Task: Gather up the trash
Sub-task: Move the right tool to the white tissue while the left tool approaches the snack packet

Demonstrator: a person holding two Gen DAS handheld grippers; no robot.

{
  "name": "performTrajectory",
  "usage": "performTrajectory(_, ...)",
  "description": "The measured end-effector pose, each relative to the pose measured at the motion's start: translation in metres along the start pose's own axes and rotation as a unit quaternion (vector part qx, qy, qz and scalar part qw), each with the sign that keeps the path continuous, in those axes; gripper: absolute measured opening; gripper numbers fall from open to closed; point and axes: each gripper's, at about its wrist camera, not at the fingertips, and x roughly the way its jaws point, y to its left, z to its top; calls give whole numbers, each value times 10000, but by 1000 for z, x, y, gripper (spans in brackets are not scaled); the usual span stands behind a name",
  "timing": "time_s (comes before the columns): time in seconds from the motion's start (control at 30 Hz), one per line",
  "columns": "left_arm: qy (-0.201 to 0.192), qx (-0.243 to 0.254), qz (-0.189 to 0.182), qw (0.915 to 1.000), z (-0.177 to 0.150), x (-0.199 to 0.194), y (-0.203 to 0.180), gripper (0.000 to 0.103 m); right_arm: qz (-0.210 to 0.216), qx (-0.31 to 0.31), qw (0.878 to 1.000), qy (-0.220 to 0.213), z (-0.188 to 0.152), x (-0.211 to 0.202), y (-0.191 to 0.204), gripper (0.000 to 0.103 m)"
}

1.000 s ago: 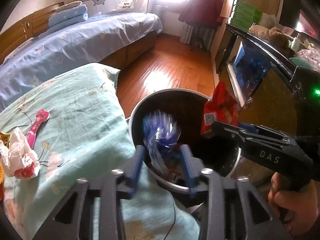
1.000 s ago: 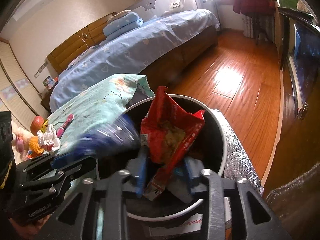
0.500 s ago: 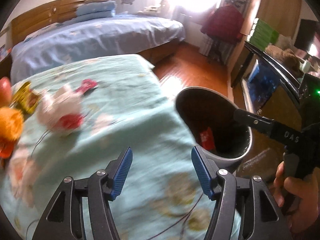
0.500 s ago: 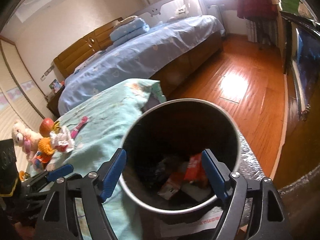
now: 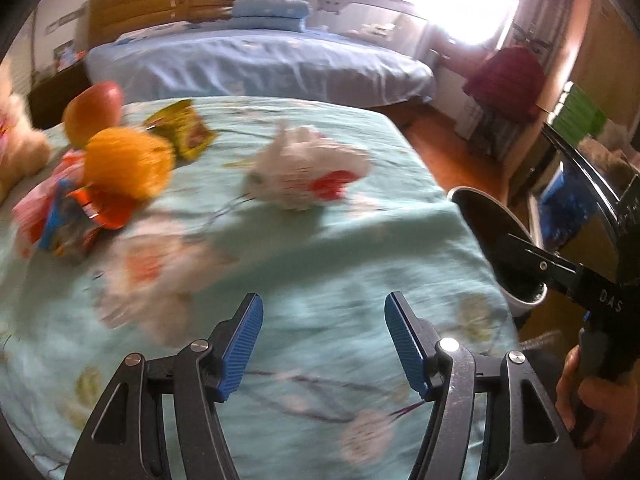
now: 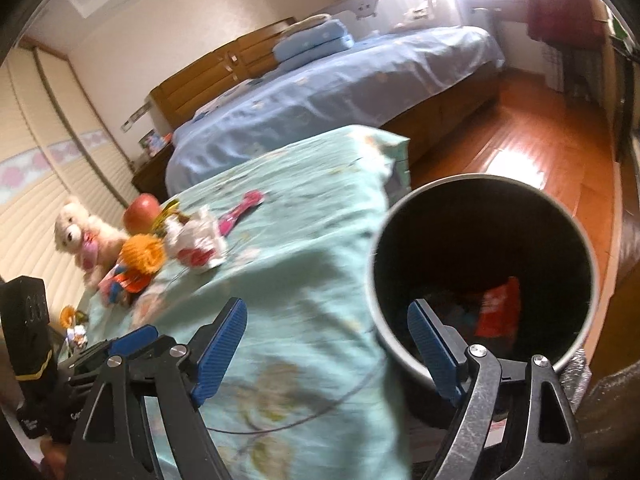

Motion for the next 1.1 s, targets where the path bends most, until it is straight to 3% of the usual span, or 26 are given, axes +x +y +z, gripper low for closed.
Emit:
performTrajectory(0.6, -167, -820, 682, 9942, -16, -47, 70, 71, 546, -515, 9965, 356, -3, 45, 77, 88)
performTrajectory(0.73, -205, -882, 809, 9926, -11, -48, 81, 79, 539, -608, 9958, 411, 0, 54, 88, 91)
performTrajectory(1.1, -222, -1098, 1113, 9874, 16, -25, 119, 83, 500, -781, 9947, 438, 18, 83, 107, 94)
